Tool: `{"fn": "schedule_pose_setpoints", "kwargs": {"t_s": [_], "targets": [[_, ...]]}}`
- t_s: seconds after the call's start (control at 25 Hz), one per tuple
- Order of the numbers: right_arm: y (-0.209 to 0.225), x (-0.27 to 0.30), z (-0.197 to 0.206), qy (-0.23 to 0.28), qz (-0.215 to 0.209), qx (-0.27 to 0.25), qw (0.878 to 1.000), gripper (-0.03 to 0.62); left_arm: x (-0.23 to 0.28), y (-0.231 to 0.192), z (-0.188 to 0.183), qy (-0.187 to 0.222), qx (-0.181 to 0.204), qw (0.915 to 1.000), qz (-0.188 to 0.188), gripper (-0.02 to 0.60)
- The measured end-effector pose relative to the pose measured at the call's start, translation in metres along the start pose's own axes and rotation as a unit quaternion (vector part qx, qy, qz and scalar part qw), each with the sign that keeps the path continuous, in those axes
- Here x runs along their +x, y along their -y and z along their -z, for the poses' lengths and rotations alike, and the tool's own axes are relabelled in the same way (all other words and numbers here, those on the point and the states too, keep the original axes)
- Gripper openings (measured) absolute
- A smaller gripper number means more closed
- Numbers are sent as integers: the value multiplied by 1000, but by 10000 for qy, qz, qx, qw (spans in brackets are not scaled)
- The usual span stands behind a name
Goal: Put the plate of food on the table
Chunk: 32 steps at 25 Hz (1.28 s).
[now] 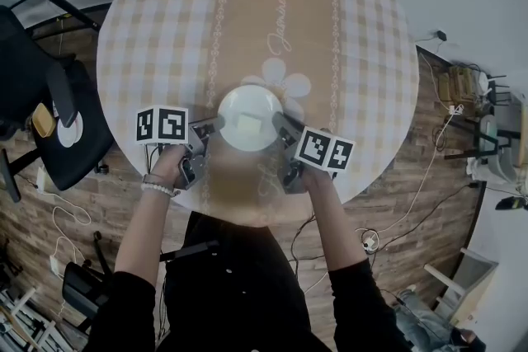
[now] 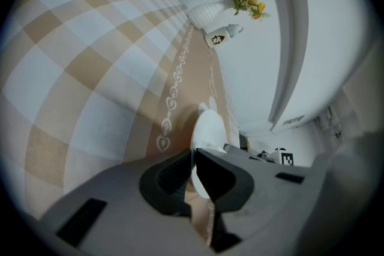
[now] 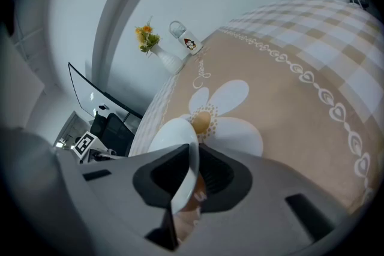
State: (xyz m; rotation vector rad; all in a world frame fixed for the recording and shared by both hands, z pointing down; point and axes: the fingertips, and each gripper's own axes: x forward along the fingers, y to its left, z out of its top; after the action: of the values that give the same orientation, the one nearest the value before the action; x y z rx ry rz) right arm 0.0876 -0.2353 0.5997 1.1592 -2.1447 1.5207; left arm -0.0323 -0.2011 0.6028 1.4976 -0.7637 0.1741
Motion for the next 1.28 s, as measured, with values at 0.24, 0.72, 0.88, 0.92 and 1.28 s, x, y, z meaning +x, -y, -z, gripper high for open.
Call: {"fn": "schedule_pose_setpoints", "kwargs": {"t_s": [0.24,0.72,0.88,0.92,1.28], "targets": [[3,1,1,-43,133,20,9999,31,3,-3,-1,8,34,10000,-75,8],[3,-8,-2,-180,432,-47,9989,32,2,6,4,-24,-152,9998,-139,8],[5,4,4,-102,474,-85,9988,34,3,-8,0,27,-195,9998,-79,8],[6,6,4,-89,473,-89,9988,35,4,-10,-1,41,-195,9998,-72,8],[3,5,2,2,477,-152,9987,75,3,-10,-3,130,-293,9995,-22,8]]}}
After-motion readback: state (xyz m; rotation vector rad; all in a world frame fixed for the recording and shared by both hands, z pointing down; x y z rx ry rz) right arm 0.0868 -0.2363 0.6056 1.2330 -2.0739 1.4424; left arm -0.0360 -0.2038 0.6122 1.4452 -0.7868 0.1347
